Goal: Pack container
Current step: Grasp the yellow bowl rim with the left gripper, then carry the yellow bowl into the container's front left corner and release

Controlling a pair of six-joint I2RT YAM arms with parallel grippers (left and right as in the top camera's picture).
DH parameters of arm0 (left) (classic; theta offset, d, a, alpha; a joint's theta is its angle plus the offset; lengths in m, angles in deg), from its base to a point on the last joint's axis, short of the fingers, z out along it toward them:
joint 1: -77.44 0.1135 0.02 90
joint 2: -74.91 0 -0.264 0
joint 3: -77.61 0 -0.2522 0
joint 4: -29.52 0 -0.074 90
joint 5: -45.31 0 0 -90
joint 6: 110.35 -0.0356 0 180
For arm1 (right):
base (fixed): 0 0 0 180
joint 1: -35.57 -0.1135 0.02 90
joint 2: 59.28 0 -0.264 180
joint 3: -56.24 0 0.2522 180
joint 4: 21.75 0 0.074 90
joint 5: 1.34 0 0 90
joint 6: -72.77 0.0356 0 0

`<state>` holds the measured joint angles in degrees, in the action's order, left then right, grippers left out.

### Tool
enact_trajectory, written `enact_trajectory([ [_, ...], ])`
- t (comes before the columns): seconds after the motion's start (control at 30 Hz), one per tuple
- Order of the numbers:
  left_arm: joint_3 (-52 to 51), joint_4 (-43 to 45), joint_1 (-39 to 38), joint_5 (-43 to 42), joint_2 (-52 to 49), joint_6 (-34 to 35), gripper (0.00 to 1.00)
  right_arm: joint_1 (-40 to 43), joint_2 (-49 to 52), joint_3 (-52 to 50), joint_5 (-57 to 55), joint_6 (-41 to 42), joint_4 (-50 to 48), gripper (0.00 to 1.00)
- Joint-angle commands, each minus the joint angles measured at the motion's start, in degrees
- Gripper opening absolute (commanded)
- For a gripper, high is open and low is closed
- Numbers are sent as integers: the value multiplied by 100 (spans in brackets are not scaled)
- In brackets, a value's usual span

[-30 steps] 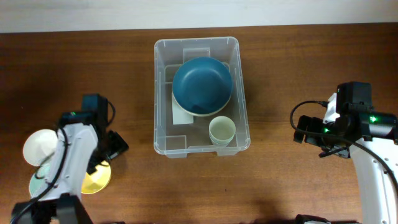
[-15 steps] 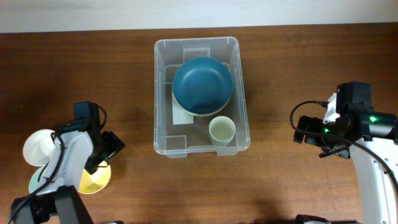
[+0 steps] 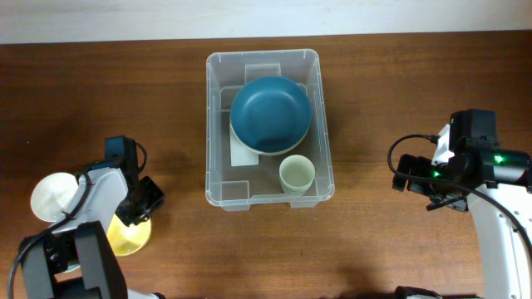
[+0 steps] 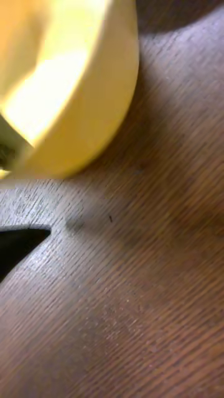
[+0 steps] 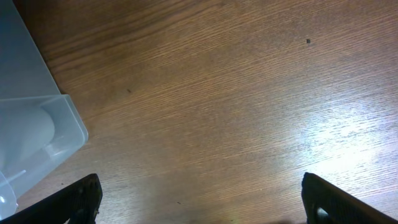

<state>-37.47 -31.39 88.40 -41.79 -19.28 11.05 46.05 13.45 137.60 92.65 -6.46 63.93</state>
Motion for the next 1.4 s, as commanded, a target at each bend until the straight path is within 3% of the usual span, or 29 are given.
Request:
enact_trajectory([
  [0.0, -48, 22, 24, -61, -35, -17, 10, 33, 20, -11, 7, 46, 4, 98],
  [0.07, -35, 22, 22, -61, -35, -17, 1, 31, 20, -11, 7, 46, 4, 98],
  [0.23, 295, -120, -13, -61, -2, -22, 1, 31, 20, -11, 7, 46, 4, 98],
  [0.4, 1443, -874, -503, -103, 291, -151, 1, 33, 20, -11, 7, 46, 4, 98],
  [0.73, 3751, -1602, -2643, 144, 769, -118, 1, 33, 20, -11, 7, 46, -4, 98],
  [1.0, 3910, -1342, -4105, 420, 496, 186, 1, 31, 20, -11, 7, 46, -24, 98],
  [1.37, 3910, -1346, -4435, -179, -791, 177, 1, 31, 20, -11, 9, 46, -22, 98],
])
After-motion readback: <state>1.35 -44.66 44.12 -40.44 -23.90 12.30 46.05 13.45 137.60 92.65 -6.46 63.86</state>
